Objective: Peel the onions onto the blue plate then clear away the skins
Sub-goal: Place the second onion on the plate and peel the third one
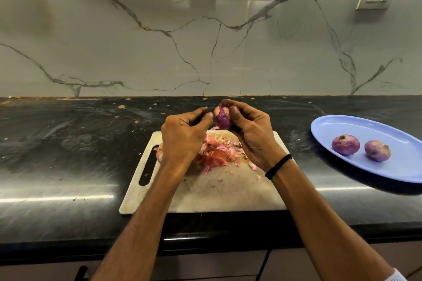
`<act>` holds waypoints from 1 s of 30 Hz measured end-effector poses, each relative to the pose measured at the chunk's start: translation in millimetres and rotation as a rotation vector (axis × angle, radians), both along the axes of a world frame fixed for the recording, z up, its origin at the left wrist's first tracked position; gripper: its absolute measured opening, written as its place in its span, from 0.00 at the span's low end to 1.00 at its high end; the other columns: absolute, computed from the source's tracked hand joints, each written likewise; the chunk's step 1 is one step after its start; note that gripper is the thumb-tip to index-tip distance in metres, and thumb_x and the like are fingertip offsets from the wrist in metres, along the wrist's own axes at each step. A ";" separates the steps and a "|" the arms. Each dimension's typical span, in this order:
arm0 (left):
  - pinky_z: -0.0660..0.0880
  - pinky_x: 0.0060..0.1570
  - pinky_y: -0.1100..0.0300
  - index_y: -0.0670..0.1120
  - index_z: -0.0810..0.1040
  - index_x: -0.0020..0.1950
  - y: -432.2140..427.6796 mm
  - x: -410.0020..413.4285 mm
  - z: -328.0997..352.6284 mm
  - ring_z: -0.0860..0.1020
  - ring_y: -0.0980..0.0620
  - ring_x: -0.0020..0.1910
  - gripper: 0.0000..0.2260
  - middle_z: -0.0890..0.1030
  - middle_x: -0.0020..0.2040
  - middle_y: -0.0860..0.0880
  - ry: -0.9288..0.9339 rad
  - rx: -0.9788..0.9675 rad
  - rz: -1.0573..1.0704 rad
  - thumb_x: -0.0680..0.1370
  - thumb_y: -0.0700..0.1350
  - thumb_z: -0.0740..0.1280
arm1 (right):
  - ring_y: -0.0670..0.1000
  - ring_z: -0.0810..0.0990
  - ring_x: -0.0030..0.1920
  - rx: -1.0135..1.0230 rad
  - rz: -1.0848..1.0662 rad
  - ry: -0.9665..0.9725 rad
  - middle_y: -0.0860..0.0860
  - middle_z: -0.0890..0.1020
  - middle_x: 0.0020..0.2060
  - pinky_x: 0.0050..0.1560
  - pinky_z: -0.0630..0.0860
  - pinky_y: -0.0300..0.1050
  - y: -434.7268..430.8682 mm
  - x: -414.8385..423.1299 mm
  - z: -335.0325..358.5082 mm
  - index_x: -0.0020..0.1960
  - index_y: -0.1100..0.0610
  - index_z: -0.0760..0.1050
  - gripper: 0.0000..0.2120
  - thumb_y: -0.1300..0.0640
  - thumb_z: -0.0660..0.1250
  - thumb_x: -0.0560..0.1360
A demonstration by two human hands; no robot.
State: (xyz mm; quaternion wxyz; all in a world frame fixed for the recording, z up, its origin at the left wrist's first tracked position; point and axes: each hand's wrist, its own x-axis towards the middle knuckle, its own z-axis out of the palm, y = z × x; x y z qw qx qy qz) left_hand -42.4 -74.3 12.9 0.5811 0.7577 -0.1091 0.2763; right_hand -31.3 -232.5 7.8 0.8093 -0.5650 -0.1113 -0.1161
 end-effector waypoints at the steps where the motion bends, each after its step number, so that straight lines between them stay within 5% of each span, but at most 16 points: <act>1: 0.82 0.48 0.62 0.46 0.84 0.58 -0.6 0.0 0.2 0.83 0.62 0.45 0.13 0.86 0.50 0.51 0.022 -0.025 -0.033 0.75 0.48 0.74 | 0.60 0.80 0.62 -0.013 -0.003 -0.010 0.60 0.81 0.59 0.60 0.79 0.56 0.0 0.2 -0.4 0.60 0.62 0.79 0.17 0.58 0.67 0.73; 4: 0.83 0.47 0.54 0.47 0.85 0.55 -1.4 -0.4 -0.1 0.85 0.58 0.44 0.12 0.87 0.46 0.51 0.048 -0.039 -0.087 0.74 0.49 0.75 | 0.61 0.80 0.61 -0.026 0.002 -0.031 0.61 0.82 0.59 0.62 0.77 0.58 0.3 0.9 -1.4 0.60 0.63 0.79 0.16 0.59 0.68 0.74; 13: 0.83 0.46 0.54 0.45 0.85 0.54 -0.3 -2.1 0.0 0.85 0.57 0.42 0.12 0.87 0.44 0.51 0.065 -0.029 -0.099 0.73 0.48 0.75 | 0.58 0.81 0.60 -0.091 0.003 -0.062 0.60 0.82 0.58 0.59 0.80 0.52 -1.0 -2.9 1.0 0.58 0.61 0.80 0.14 0.60 0.67 0.74; 20: 0.84 0.44 0.52 0.47 0.85 0.52 -0.1 -3.9 1.1 0.85 0.56 0.39 0.11 0.86 0.41 0.51 0.089 -0.001 -0.085 0.73 0.49 0.75 | 0.59 0.81 0.61 -0.177 -0.029 -0.068 0.60 0.82 0.59 0.62 0.78 0.57 -2.2 0.0 -2.0 0.58 0.60 0.80 0.11 0.65 0.64 0.79; 30: 0.79 0.41 0.70 0.44 0.85 0.54 -2.2 -3.5 -1.2 0.83 0.62 0.38 0.12 0.86 0.44 0.51 -0.024 0.077 0.008 0.72 0.45 0.76 | 0.58 0.81 0.60 -0.187 -0.020 -0.033 0.59 0.82 0.59 0.61 0.79 0.56 -0.9 -1.5 -2.4 0.58 0.59 0.81 0.10 0.64 0.64 0.79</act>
